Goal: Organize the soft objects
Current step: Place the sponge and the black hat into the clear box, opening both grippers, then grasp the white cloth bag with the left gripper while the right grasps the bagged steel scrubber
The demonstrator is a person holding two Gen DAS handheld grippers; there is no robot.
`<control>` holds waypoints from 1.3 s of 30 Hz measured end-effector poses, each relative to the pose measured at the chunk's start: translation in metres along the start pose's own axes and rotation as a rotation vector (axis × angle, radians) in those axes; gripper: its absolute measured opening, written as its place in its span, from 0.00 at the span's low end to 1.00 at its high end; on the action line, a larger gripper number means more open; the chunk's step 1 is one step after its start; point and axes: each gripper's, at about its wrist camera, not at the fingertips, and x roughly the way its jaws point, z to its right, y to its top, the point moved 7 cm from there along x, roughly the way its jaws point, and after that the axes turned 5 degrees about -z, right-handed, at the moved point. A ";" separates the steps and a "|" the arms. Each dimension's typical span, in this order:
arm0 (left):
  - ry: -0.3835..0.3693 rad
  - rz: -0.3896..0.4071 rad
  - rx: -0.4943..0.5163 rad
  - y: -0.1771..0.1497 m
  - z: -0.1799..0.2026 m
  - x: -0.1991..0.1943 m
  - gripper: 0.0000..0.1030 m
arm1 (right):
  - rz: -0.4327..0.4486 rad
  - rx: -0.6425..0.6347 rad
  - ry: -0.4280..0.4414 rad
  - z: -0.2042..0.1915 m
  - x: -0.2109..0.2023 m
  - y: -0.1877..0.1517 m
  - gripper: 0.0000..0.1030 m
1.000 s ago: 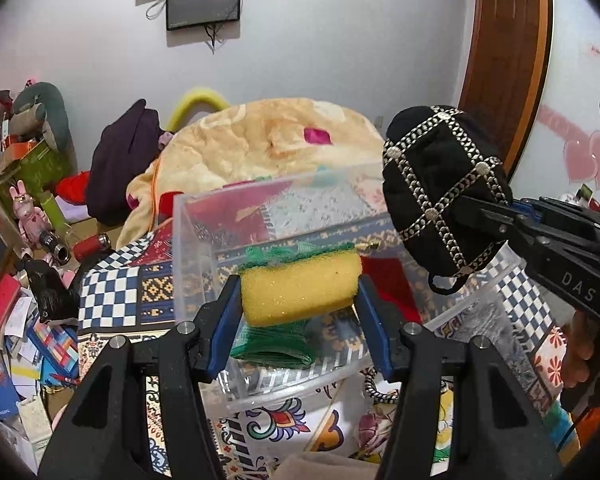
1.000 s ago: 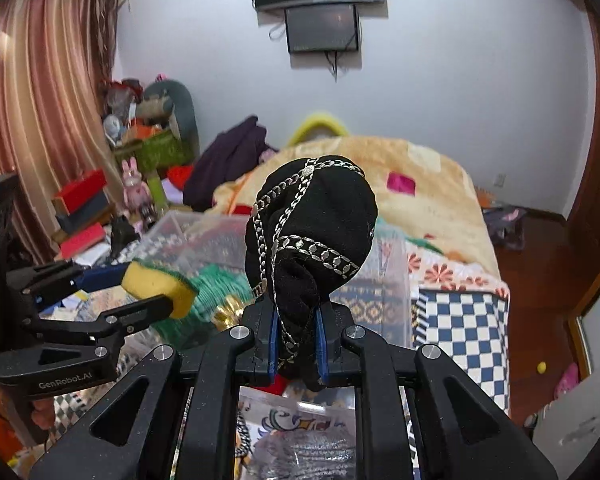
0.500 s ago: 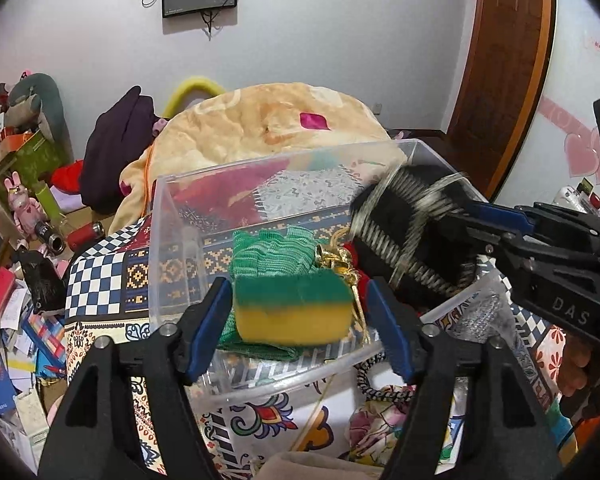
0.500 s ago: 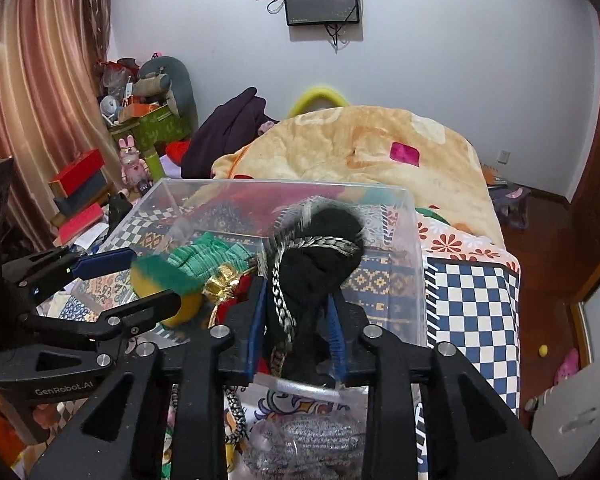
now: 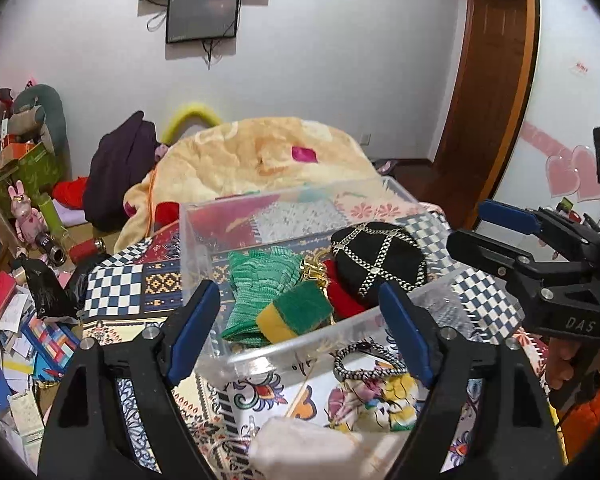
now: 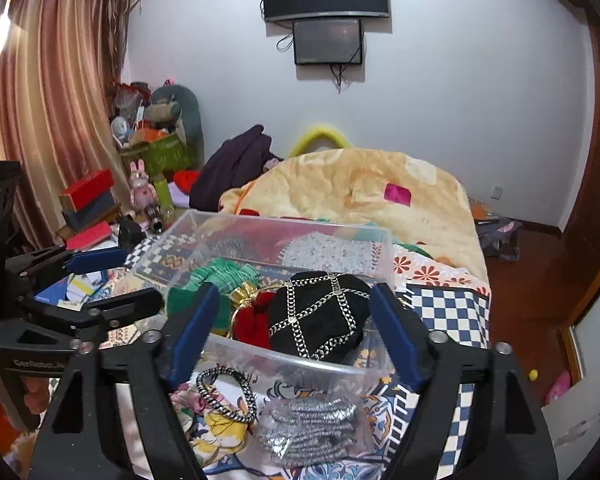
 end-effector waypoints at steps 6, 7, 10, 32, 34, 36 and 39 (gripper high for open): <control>0.016 0.033 0.013 -0.012 0.000 -0.022 0.91 | -0.009 0.029 -0.008 0.004 -0.006 -0.013 0.84; 0.014 0.028 0.013 -0.016 0.000 -0.022 0.92 | -0.018 0.033 -0.010 0.004 -0.005 -0.018 0.84; -0.001 -0.004 0.006 -0.030 0.001 -0.020 0.92 | -0.047 0.036 -0.019 0.006 0.000 -0.031 0.86; -0.054 -0.203 -0.122 -0.130 -0.006 0.021 0.81 | -0.249 0.138 -0.009 0.026 0.047 -0.105 0.73; -0.050 -0.191 -0.120 -0.133 -0.005 0.018 0.72 | -0.246 0.132 -0.001 0.025 0.045 -0.106 0.59; -0.063 -0.188 -0.113 -0.136 -0.001 0.016 0.63 | -0.241 0.131 -0.002 0.028 0.043 -0.108 0.54; -0.075 -0.190 -0.103 -0.139 0.004 0.012 0.49 | -0.229 0.137 0.003 0.029 0.040 -0.111 0.45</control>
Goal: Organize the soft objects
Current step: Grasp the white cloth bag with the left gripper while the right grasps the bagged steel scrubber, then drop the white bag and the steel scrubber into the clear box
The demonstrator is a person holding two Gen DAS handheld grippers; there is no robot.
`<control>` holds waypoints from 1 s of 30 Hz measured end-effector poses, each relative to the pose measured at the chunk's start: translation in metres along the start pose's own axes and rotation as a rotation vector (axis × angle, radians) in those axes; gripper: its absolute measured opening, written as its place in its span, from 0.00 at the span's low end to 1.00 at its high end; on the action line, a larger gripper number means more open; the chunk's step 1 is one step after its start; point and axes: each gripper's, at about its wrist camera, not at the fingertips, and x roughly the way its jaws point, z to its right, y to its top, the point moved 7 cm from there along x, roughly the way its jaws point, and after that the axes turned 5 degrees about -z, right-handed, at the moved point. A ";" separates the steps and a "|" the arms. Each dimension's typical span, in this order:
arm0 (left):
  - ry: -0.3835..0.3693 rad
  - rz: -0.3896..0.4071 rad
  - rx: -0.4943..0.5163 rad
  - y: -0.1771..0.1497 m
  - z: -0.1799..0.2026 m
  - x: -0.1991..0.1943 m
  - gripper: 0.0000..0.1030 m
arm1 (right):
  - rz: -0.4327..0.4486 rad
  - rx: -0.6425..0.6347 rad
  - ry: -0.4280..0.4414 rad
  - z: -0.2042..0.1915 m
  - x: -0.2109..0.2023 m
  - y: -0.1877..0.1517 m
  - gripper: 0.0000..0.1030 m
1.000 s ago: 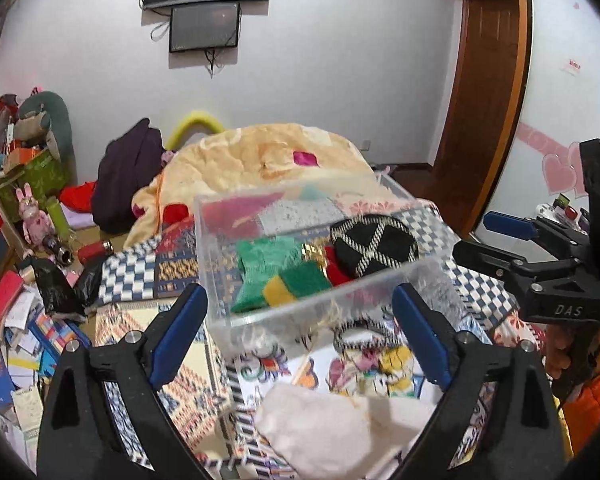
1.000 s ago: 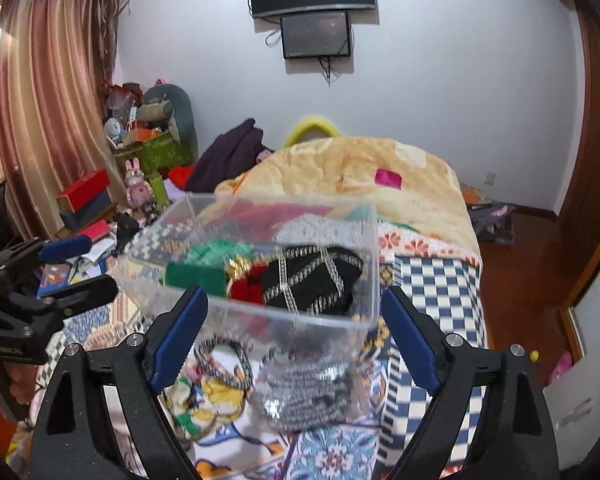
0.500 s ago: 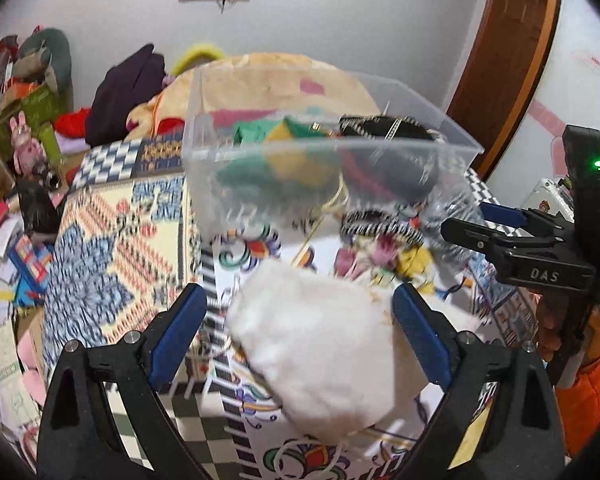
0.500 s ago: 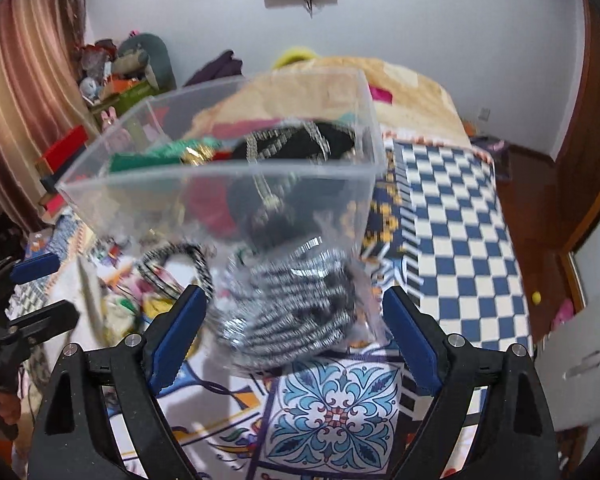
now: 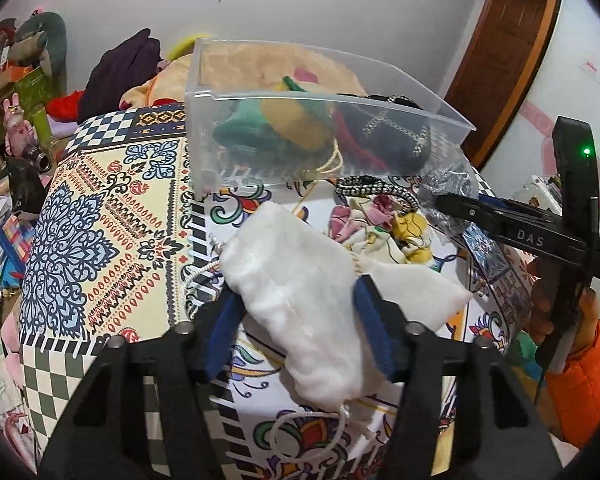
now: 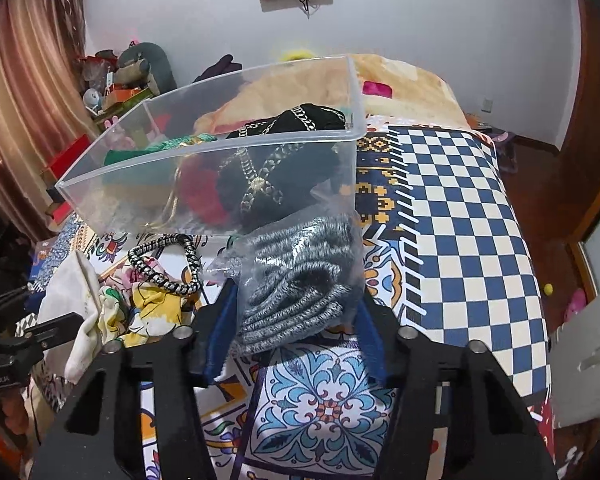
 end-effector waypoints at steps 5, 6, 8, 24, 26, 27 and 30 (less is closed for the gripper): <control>0.005 0.001 0.022 -0.001 0.007 -0.005 0.30 | 0.009 0.005 0.023 0.001 -0.009 -0.007 0.36; 0.010 0.008 0.026 -0.001 0.007 -0.008 0.28 | 0.011 0.000 0.027 0.001 -0.011 -0.008 0.35; 0.014 0.020 0.030 0.002 0.003 -0.015 0.26 | 0.017 -0.009 0.032 -0.003 -0.017 -0.009 0.34; 0.045 0.197 0.045 0.057 0.000 -0.064 0.23 | 0.173 -0.068 0.064 -0.024 -0.075 0.015 0.34; 0.047 0.227 0.046 0.067 0.000 -0.071 0.23 | 0.193 -0.074 0.068 -0.030 -0.078 0.024 0.34; 0.049 0.242 0.045 0.073 0.000 -0.074 0.23 | 0.203 -0.078 0.069 -0.033 -0.080 0.029 0.34; 0.060 0.286 0.046 0.091 -0.001 -0.082 0.23 | 0.230 -0.087 0.071 -0.037 -0.083 0.043 0.34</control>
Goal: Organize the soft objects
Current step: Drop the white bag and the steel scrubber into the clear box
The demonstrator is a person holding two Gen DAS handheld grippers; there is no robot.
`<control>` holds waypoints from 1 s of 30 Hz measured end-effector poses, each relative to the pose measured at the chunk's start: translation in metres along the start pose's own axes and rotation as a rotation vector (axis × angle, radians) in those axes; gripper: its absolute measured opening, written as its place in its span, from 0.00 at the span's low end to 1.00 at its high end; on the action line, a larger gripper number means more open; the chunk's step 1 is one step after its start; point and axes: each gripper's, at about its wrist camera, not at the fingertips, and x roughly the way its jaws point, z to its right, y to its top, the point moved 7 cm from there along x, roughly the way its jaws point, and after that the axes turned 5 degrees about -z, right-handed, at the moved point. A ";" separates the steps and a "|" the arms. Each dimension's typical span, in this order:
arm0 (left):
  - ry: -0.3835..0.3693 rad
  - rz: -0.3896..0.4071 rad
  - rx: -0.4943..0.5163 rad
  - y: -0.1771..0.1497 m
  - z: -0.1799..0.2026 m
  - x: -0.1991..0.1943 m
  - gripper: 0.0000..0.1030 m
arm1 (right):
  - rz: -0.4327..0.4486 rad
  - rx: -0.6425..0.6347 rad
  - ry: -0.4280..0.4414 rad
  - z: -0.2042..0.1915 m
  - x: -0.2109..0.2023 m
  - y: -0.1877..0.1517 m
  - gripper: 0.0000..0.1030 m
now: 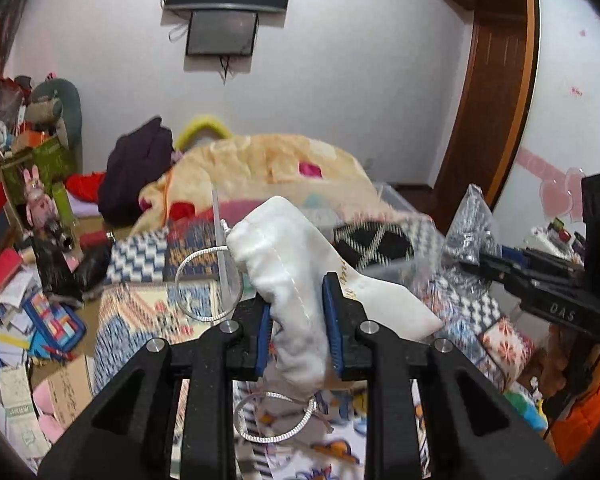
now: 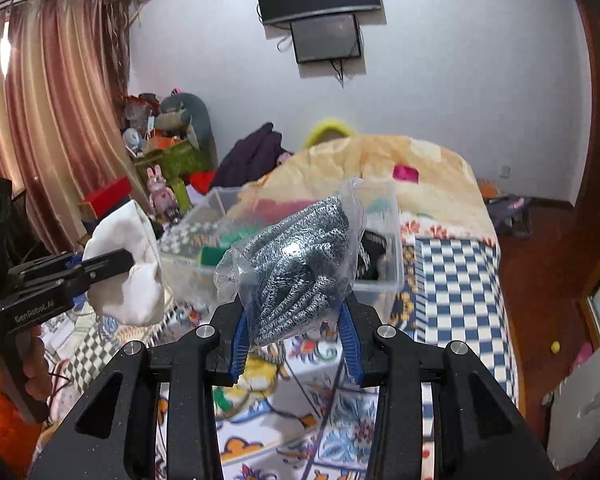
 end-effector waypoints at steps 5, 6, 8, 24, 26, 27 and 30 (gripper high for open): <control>0.037 0.053 0.000 0.027 -0.005 0.001 0.23 | 0.039 -0.014 0.000 -0.004 0.004 0.023 0.35; 0.042 0.059 -0.003 0.031 -0.006 0.002 0.23 | 0.044 -0.015 -0.001 -0.004 0.005 0.026 0.35; 0.054 0.068 -0.006 0.039 -0.009 0.006 0.23 | 0.050 -0.012 0.005 -0.003 0.010 0.033 0.35; 0.116 0.003 -0.053 0.050 -0.024 0.074 0.23 | -0.049 -0.035 0.011 -0.017 0.076 0.045 0.35; 0.114 -0.017 -0.057 0.050 -0.023 0.084 0.23 | -0.071 -0.043 0.006 -0.018 0.082 0.041 0.35; 0.114 -0.026 -0.055 0.049 -0.023 0.089 0.23 | -0.082 -0.045 0.002 -0.018 0.086 0.039 0.35; 0.120 -0.057 -0.044 0.045 -0.022 0.100 0.23 | -0.117 -0.045 -0.010 -0.015 0.097 0.032 0.35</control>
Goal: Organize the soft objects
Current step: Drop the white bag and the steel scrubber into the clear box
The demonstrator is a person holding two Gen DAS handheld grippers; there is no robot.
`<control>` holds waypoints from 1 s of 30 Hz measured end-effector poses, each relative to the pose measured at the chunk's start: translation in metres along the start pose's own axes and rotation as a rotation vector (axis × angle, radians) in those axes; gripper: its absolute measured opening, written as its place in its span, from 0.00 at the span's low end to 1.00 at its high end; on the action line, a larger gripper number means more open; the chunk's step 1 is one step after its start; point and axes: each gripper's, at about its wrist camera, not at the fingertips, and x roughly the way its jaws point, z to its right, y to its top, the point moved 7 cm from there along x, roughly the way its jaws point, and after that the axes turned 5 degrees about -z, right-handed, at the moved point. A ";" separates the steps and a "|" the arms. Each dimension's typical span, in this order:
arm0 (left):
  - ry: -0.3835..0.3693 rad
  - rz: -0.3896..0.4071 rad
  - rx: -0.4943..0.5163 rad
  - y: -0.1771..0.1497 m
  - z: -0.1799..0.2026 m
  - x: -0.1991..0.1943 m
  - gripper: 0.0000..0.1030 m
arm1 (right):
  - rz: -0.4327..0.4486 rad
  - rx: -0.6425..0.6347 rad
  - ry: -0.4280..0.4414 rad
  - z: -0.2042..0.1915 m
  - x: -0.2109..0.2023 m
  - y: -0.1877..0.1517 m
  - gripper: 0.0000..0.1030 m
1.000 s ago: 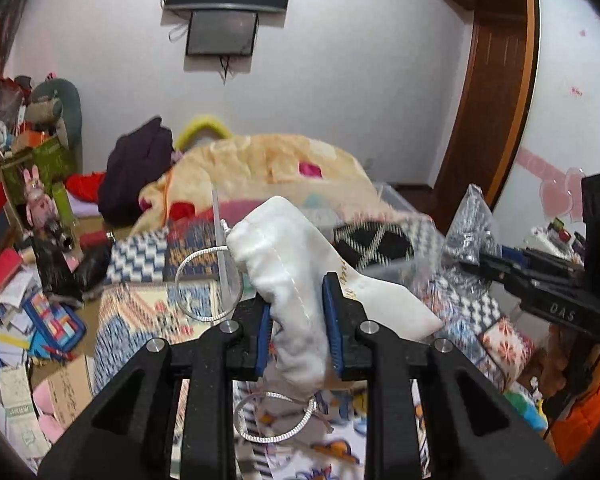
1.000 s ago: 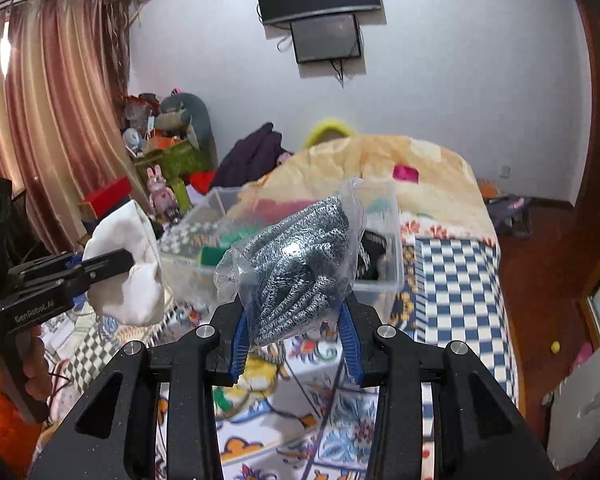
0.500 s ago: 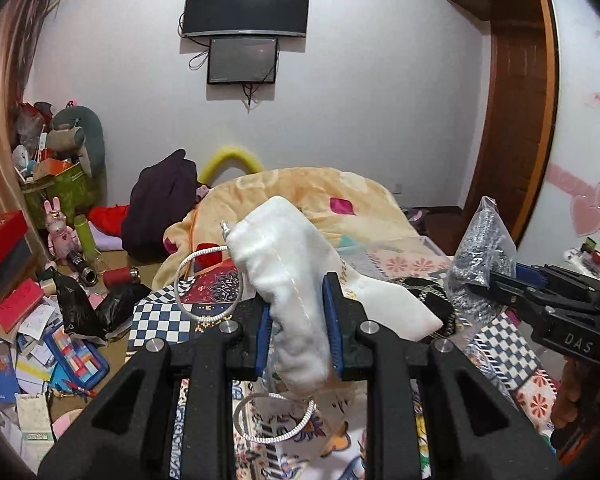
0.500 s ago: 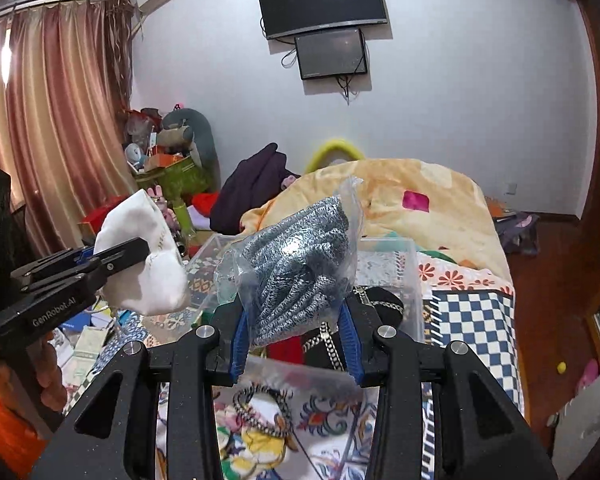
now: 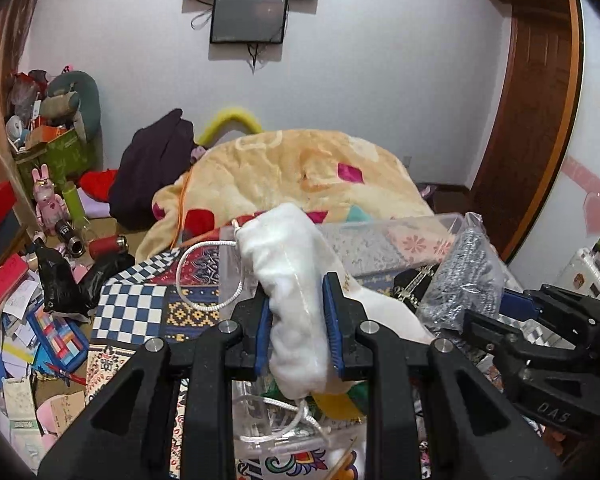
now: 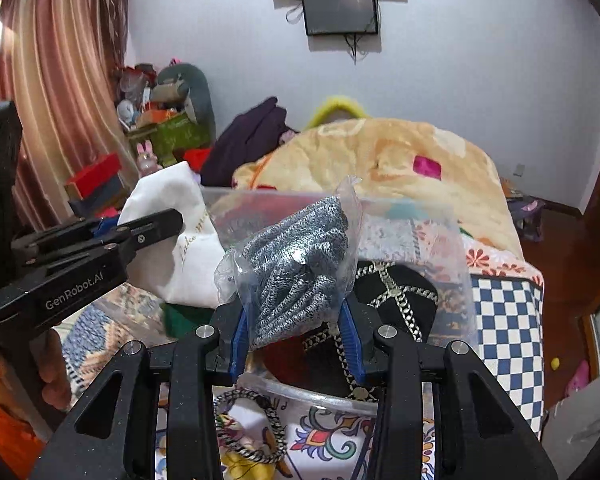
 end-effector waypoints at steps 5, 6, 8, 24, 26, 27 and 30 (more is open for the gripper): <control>-0.011 -0.032 -0.014 -0.004 0.001 0.014 0.23 | -0.045 0.015 -0.005 0.006 0.012 -0.006 0.36; -0.015 -0.040 -0.018 -0.005 0.000 0.016 0.23 | -0.048 0.014 -0.008 0.005 0.013 -0.006 0.37; -0.018 -0.050 -0.023 -0.005 0.000 0.019 0.23 | -0.056 0.014 -0.012 0.006 0.013 -0.007 0.37; -0.039 0.000 0.032 -0.006 0.011 -0.023 0.61 | 0.007 -0.011 -0.045 0.006 -0.022 -0.004 0.61; -0.047 0.016 0.037 -0.007 0.012 -0.035 0.67 | 0.024 -0.007 -0.040 0.007 -0.030 -0.003 0.63; -0.048 0.022 0.041 -0.008 0.012 -0.039 0.70 | 0.035 -0.005 -0.036 0.007 -0.035 -0.002 0.66; -0.050 0.037 0.065 -0.013 0.015 -0.052 0.74 | 0.067 -0.003 -0.036 0.007 -0.046 -0.003 0.71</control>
